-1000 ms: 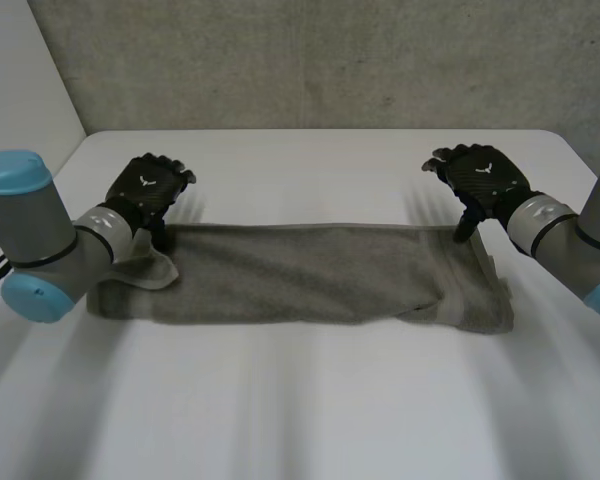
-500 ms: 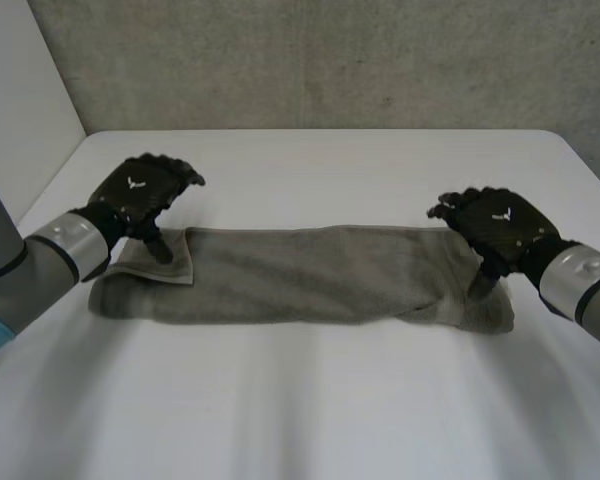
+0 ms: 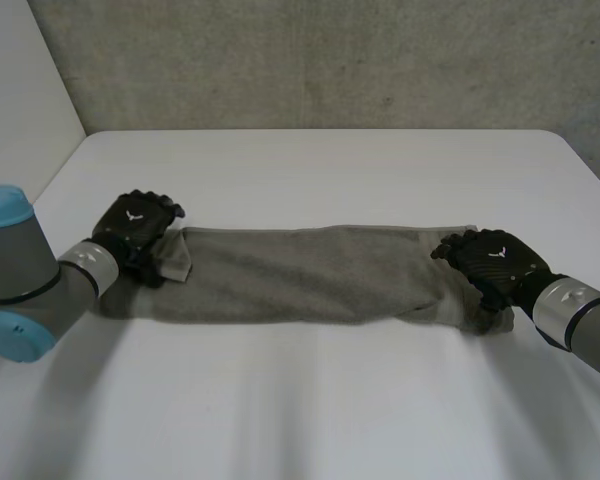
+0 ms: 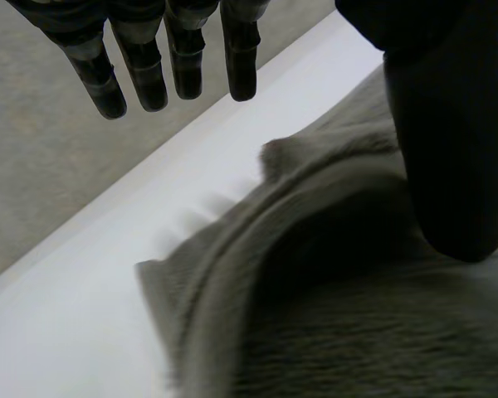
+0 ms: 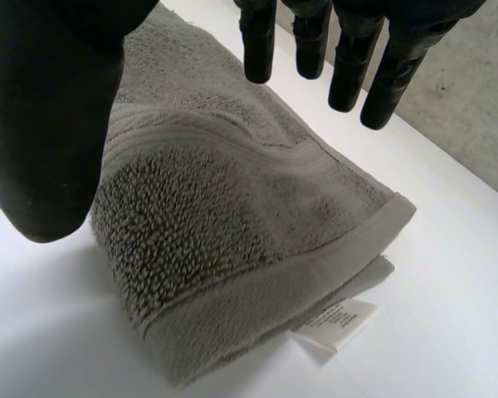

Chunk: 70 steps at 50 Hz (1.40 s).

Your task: Fold the towel.

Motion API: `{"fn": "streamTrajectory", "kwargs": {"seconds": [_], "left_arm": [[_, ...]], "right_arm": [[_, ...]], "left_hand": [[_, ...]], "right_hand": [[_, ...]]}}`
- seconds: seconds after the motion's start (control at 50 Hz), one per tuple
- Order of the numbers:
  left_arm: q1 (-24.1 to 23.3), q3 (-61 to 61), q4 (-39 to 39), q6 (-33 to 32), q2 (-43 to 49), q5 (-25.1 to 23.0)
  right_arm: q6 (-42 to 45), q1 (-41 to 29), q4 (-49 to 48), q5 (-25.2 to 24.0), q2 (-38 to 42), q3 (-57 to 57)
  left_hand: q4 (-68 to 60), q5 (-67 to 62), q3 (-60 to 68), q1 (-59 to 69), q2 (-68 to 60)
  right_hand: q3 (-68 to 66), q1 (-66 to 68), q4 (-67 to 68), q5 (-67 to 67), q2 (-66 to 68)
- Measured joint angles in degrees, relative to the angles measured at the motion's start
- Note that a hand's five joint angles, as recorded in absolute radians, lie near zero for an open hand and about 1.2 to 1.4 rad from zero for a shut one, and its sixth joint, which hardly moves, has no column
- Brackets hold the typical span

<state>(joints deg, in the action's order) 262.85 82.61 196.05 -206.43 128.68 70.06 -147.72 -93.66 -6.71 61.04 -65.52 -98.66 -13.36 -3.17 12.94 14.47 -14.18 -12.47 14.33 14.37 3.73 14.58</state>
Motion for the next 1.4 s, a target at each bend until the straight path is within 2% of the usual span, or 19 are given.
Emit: {"fn": "streamTrajectory", "kwargs": {"seconds": [0.22, 0.34, 0.5, 0.66, 0.78, 0.9, 0.98, 1.04, 1.1, 1.16, 1.28, 1.4], "left_arm": [[1.05, -11.39, 0.52, 0.13, 5.76, 13.83], [1.35, -13.38, 0.65, 0.44, 6.07, 16.69], [0.55, -8.81, 0.03, 0.68, 3.78, 15.56], [0.87, 5.07, -0.16, 0.85, -5.75, 9.68], [1.82, 13.02, -0.38, 0.72, -11.81, 7.30], [2.18, 18.16, -0.97, 0.46, -14.72, 6.88], [2.02, 19.65, -1.23, 0.36, -14.95, 6.92], [1.84, 20.17, -1.36, 0.32, -14.73, 6.98], [1.67, 20.31, -1.39, 0.31, -14.49, 7.03], [1.57, 20.27, -1.40, 0.31, -14.50, 7.07], [1.52, 20.31, -1.39, 0.32, -15.02, 7.10], [1.79, 20.83, -1.42, 0.39, -16.11, 7.11]], "right_arm": [[-0.03, 0.65, 0.33, 0.07, -0.16, -1.32], [-0.03, 0.64, 0.48, 0.11, -0.39, -1.67], [0.02, 1.34, 0.35, 0.01, -1.16, -3.06], [0.09, 4.10, -0.03, -0.26, -3.11, -5.30], [0.14, 5.62, -0.21, -0.34, -3.27, -6.10], [-0.21, 6.08, -1.00, -0.46, -2.48, -6.33], [-1.47, 6.04, -1.22, -0.75, -1.10, -5.97], [-2.79, 5.99, -1.28, -0.97, 0.23, -5.55], [-3.88, 5.98, -1.50, -1.09, 1.41, -5.06], [-4.17, 6.18, -1.84, -1.08, 1.74, -4.73], [-3.67, 9.17, -2.45, -1.22, 0.72, -4.23], [-1.34, 16.78, -1.92, -2.08, -1.80, -2.49]], "left_hand": [[0.00, 0.00, 0.00, 0.00, 0.00], [0.00, 0.00, 0.00, 0.00, 0.00], [0.00, 0.00, 0.00, 0.00, 0.00], [0.00, 0.00, 0.00, 0.00, 0.00], [0.00, 0.00, 0.00, 0.00, 0.00], [0.00, -0.12, 0.00, 0.00, 0.00], [0.00, -0.12, 0.00, 0.00, 0.00], [0.00, -0.12, 0.00, 0.00, 0.00], [0.00, -0.10, 0.00, 0.00, 0.00], [0.00, -0.10, 0.00, 0.00, 0.00], [0.00, -0.11, 0.00, 0.00, 0.00], [0.00, -0.12, 0.00, 0.00, 0.00]], "right_hand": [[0.00, 0.00, 0.00, 0.00, 0.00], [0.00, 0.00, 0.00, 0.00, 0.00], [0.00, -0.01, 0.00, 0.00, 0.00], [0.00, 0.00, 0.00, 0.00, 0.00], [0.00, 1.47, 0.00, 1.68, 0.98], [0.00, 9.00, 0.00, 11.04, 8.86], [0.00, 18.99, 0.00, 19.77, 18.90], [0.00, 28.78, 0.00, 29.50, 28.65], [0.00, 46.98, 0.00, 47.12, 46.57], [0.00, 58.05, 0.00, 60.09, 58.04], [0.00, 60.14, 0.00, 62.47, 58.98], [0.00, 60.25, 0.00, 62.48, 58.98]]}}
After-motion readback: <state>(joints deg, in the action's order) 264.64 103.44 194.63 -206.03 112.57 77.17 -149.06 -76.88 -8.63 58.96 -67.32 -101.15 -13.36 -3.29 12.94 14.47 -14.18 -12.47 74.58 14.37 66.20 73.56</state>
